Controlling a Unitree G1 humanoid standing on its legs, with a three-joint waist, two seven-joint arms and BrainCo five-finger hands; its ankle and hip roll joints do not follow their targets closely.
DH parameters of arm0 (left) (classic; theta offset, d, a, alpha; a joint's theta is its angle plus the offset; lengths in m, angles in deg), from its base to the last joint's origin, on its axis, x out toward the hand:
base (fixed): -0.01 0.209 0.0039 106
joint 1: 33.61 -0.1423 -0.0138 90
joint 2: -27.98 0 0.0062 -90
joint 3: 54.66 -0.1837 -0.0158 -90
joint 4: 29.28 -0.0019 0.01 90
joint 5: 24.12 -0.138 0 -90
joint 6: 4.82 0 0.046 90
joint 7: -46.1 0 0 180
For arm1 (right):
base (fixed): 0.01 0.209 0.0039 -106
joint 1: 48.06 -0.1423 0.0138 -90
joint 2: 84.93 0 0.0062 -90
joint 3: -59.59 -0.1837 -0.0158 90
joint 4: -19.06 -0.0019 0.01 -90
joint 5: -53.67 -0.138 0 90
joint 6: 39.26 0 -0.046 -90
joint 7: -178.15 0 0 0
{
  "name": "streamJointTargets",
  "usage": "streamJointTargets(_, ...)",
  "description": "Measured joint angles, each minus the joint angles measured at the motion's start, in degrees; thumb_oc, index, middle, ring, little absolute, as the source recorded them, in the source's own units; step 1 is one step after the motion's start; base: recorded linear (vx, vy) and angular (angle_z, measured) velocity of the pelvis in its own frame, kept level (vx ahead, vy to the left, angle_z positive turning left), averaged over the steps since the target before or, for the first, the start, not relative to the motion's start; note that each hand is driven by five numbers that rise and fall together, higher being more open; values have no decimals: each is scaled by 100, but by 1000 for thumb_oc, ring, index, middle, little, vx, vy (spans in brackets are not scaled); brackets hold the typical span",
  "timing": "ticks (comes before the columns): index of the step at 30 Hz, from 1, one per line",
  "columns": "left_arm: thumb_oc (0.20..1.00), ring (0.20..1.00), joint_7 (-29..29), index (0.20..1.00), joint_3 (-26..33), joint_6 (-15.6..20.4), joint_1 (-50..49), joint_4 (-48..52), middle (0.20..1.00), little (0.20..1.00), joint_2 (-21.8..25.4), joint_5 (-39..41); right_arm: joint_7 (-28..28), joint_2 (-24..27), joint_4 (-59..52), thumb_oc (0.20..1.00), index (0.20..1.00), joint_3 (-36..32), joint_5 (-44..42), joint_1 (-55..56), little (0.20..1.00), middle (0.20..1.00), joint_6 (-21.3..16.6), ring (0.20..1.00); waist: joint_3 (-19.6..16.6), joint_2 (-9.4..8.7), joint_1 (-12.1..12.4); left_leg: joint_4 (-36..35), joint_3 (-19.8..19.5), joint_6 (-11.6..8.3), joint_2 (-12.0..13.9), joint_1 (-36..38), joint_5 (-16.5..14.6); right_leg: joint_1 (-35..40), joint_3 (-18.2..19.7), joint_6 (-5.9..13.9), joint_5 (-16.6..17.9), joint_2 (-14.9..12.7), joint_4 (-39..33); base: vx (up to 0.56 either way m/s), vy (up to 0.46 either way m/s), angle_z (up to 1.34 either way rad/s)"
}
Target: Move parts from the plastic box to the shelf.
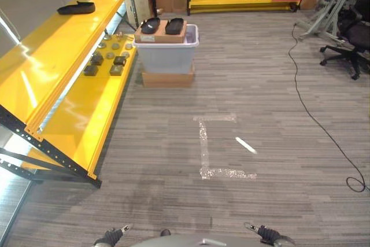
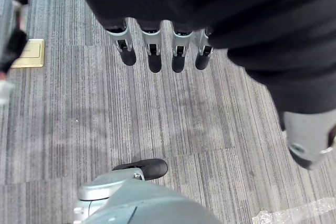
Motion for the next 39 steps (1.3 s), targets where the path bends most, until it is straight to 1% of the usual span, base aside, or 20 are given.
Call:
streamJointTargets(5, 1000, 1000, -12, 1000, 82, 48, 10, 4, 1000, 1000, -2, 1, -1, -4, -10, 1000, 1000, 97, 260, -15, 1000, 1000, -2, 1000, -10, 6, 29, 0, -12, 1, -3, 4, 1, 7, -14, 3, 7, -2, 15, -10, 37, 1)
streamJointTargets(10, 1000, 1000, -13, 1000, 79, 48, 1, -1, 1000, 1000, -6, 2, -4, -7, -10, 1000, 1000, 92, 259, -20, 1000, 1000, -2, 1000, -20, -12, 39, 0, -7, 5, -7, 6, 3, 1, -1, 6, 5, -6, 19, 0, 44, -1)
streamJointTargets(13, 1000, 1000, 4, 1000, 71, 47, 20, -12, 1000, 1000, -5, -1, 14, -112, -2, 1000, 1000, 165, 267, -13, 1000, 1000, -1, 1000, -27, -41, 32, -1, -4, 7, -8, 16, 2, -5, 6, 8, 4, -8, 57, 9, 41, -1)
streamJointTargets(15, 1000, 1000, 18, 1000, 45, 47, 48, -13, 1000, 1000, 2, -4, 27, -168, 2, 1000, 1000, 329, 275, -7, 1000, 1000, 0, 1000, -29, -52, 33, -1, -7, 8, -8, 19, 2, -5, 7, 11, 2, -9, 71, 0, 0, 0)
streamJointTargets(17, 1000, 1000, 47, 1000, -49, 47, 74, -11, 1000, 1000, 20, -28, 48, -219, 14, 1000, 1000, 317, 278, 1, 1000, 1000, 6, 1000, -37, -59, 29, -1, -8, 8, -8, 23, 2, -4, 7, 13, -1, -11, 75, 14, 18, 0)
streamJointTargets(20, 1000, 1000, 95, 1000, -49, 46, 81, -11, 1000, 1000, 53, -113, 72, -209, 15, 1000, 1000, 194, 273, 31, 1000, 1000, 18, 1000, -60, -59, 28, -3, -9, 13, -12, 27, -1, -1, 2, 17, -4, -18, 78, 31, 49, 0)
streamJointTargets(28, 1000, 1000, 97, 1000, -46, 46, 107, -2, 1000, 1000, 62, -111, 62, -208, 6, 1000, 1000, 204, 316, 98, 1000, 1000, 19, 1000, -94, -50, 31, 4, -9, 24, -35, 19, -2, -51, 3, 23, -26, -43, 161, -2, 73, -1)
streamJointTargets(30, 1000, 1000, 96, 1000, -52, 48, 145, -2, 1000, 1000, 61, -111, 45, -202, 6, 1000, 1000, 205, 315, 92, 1000, 1000, 18, 1000, -92, -48, 33, 46, -10, 41, -50, -52, -13, -210, 4, 47, -133, -86, 409, -24, 129, -1)
streamJointTargets(31, 1000, 1000, 90, 1000, -130, 48, 203, -12, 1000, 1000, 78, -111, 17, -202, 7, 1000, 1000, 204, 313, 60, 1000, 1000, 16, 1000, -62, -23, 24, 73, -12, 72, -65, -81, -15, -407, 18, 79, -307, -154, 806, -19, 192, -5)
streamJointTargets(32, 1000, 1000, 93, 1000, -152, 47, 305, -79, 1000, 1000, 74, -112, 3, -180, -5, 1000, 1000, 205, 268, -28, 1000, 1000, 13, 1000, 40, -35, -6, 179, -9, 198, -111, -151, -114, -822, 85, 240, -535, -310, 1642, -20, 237, 4)
streamJointTargets(33, 1000, 1000, 87, 1000, -155, 49, 395, -133, 1000, 1000, 101, -112, 1, -190, -21, 1000, 1000, 217, 263, -70, 1000, 1000, -3, 1000, 122, -54, -49, 185, -10, 194, -157, -164, -118, -1070, 177, 314, -636, -413, 2219, -1, 154, 0)
streamJointTargets(34, 1000, 1000, 82, 1000, -186, 54, 458, -124, 1000, 1000, 136, -112, -3, -217, 0, 1000, 1000, 219, 263, -91, 1000, 1000, 1, 1000, 161, -112, -50, 220, -2, 220, -214, -138, -138, -1253, 260, 321, -672, -483, 2547, 27, 129, -2)
streamJointTargets(36, 1000, 1000, 77, 1000, -264, 57, 581, -124, 1000, 1000, 187, -113, -16, -272, -5, 1000, 1000, 273, 264, -230, 1000, 1000, -4, 1000, 387, -150, -32, 242, 43, 289, -241, -88, -132, -1613, 262, 351, -601, -606, 3315, 73, 86, -12)
streamJointTargets(37, 1000, 1000, 76, 1000, -273, 57, 593, -124, 1000, 1000, 215, -114, -20, -331, -21, 1000, 1000, 267, 263, -275, 1000, 1000, -6, 1000, 478, -177, -37, 218, 64, 333, -234, -39, -115, -1792, 254, 401, -565, -656, 3584, 73, 34, -8)
streamJointTargets(38, 1000, 1000, 72, 1000, -257, 44, 581, -133, 1000, 1000, 252, -114, -25, -416, -45, 1000, 1000, 276, 262, -247, 1000, 1000, -10, 1000, 527, -172, -69, 205, 30, 351, -230, -60, -126, -1929, 286, 428, -709, -631, 3552, 137, -4, -9)
streamJointTargets(39, 1000, 1000, 69, 1000, -243, 42, 584, -139, 1000, 1000, 286, -114, -25, -484, -55, 1000, 1000, 303, 262, -245, 1000, 1000, -18, 1000, 554, -232, -76, 196, 20, 361, -217, -59, -131, -1990, 345, 450, -733, -596, 3378, 102, -18, -1)
